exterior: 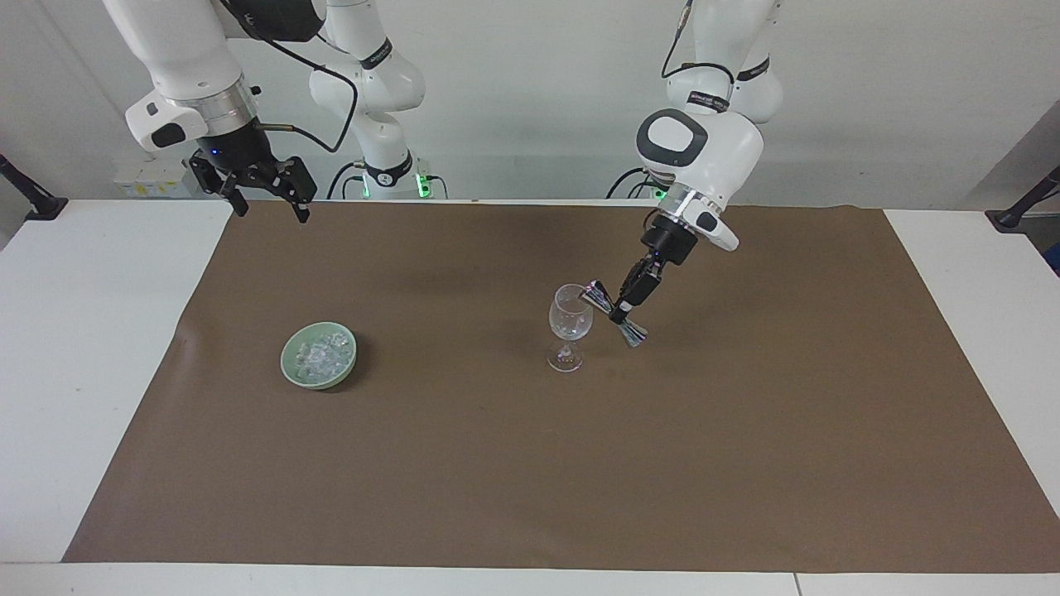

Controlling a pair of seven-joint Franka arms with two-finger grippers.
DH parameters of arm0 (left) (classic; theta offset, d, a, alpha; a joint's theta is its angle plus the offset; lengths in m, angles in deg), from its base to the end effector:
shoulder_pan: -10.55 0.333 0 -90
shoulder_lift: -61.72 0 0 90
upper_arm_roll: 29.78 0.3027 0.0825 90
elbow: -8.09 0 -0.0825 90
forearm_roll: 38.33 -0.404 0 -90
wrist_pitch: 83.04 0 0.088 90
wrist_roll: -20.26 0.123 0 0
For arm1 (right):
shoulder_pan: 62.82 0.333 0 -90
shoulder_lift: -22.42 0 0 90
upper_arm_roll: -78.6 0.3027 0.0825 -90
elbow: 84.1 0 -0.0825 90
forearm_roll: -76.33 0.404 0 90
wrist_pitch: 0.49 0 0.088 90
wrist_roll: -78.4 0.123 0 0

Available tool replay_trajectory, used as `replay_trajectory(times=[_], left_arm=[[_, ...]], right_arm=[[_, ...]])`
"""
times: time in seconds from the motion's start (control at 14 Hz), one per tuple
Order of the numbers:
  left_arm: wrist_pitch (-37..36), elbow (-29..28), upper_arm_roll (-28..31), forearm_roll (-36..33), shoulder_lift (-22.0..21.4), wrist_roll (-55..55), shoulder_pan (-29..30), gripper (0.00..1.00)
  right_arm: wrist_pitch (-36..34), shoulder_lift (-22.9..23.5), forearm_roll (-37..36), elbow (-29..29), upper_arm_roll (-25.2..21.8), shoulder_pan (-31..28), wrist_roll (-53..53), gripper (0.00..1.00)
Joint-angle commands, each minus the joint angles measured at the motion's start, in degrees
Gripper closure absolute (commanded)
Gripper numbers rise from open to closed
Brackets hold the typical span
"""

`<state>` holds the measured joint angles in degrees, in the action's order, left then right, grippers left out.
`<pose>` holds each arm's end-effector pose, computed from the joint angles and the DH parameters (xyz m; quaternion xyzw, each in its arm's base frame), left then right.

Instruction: Pour wine and add ice with both arms

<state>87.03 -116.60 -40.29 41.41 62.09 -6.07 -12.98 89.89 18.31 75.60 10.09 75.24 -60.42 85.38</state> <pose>0.5174 -0.2717 0.4018 0.7436 0.4923 0.0806 0.4452 0.5533 -0.0119 0.6002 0.9976 -0.0691 0.0028 0.0041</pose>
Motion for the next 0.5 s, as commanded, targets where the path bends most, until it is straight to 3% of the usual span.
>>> replay_trajectory(times=[0.0,0.43], left_arm=[[2.0,0.5,0.7,-1.8,0.1,-0.4,-1.9,1.00],[2.6,0.6,0.7,-4.1,0.4,-0.4,-2.0,1.00]], right_arm=[[-0.2,-1.3,0.9,1.3,0.0,-0.4,-1.9,0.00],[-0.2,-1.3,0.9,1.3,0.0,-0.4,-1.9,0.00]])
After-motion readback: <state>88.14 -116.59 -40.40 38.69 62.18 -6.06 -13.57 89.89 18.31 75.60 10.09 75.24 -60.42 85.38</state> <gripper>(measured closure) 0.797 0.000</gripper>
